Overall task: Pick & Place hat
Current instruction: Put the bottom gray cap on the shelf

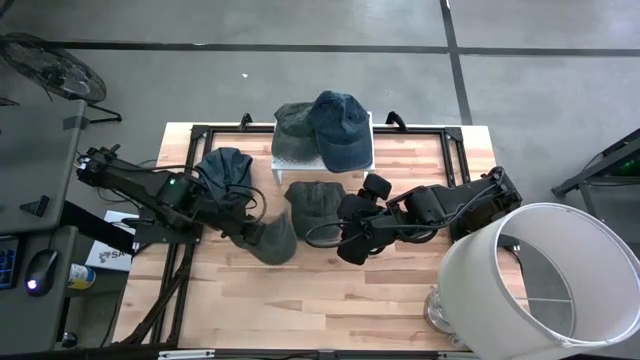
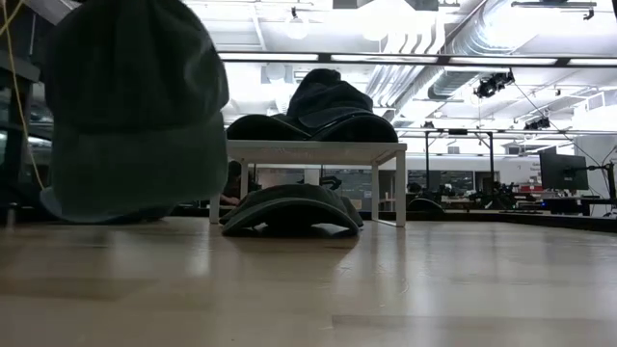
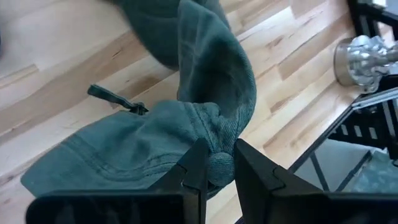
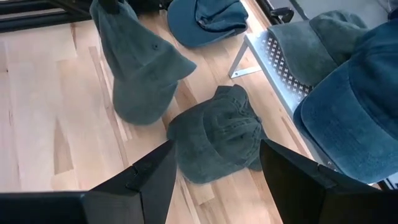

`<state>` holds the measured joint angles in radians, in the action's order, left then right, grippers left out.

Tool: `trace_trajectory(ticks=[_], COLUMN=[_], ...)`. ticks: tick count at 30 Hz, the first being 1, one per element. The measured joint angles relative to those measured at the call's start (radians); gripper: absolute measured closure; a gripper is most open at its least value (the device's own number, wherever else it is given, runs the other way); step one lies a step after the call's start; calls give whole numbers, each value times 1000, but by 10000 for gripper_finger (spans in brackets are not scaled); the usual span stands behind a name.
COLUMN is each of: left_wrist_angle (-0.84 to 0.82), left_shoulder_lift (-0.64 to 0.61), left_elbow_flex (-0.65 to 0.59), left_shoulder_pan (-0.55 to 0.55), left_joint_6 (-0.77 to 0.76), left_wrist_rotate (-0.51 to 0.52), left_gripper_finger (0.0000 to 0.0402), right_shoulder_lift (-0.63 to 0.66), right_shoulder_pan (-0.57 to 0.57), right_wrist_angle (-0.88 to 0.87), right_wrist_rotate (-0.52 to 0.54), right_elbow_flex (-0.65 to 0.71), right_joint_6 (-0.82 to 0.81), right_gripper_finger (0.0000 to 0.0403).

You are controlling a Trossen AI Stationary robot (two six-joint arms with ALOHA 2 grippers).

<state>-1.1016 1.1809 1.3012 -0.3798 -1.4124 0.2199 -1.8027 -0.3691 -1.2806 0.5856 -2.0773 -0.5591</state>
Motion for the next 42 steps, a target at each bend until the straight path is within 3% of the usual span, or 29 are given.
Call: trace_trajectory(ticks=[14,25,33,42], left_wrist_angle=[-19,-56,-78,-88], left_shoulder_lift=[0,1,9,87], left_elbow_flex=[157,277,380,548], left_shoulder_pan=[0,4,152,470], left_joint_6=[95,168,344,683], left_wrist_rotate=[-5,69,77,-139], left_gripper_finger=[351,351,351,351], right_shoulder_lift=[0,0,0,0], right_shoulder_pan=[0,3,6,28], right_wrist_angle=[14,14,17,30], right_wrist_rotate=[46,35,37,33], right_elbow_flex=[0,0,0,0], right_joint_6=[47,71,71,64], right_gripper_finger=[181,181,181,181])
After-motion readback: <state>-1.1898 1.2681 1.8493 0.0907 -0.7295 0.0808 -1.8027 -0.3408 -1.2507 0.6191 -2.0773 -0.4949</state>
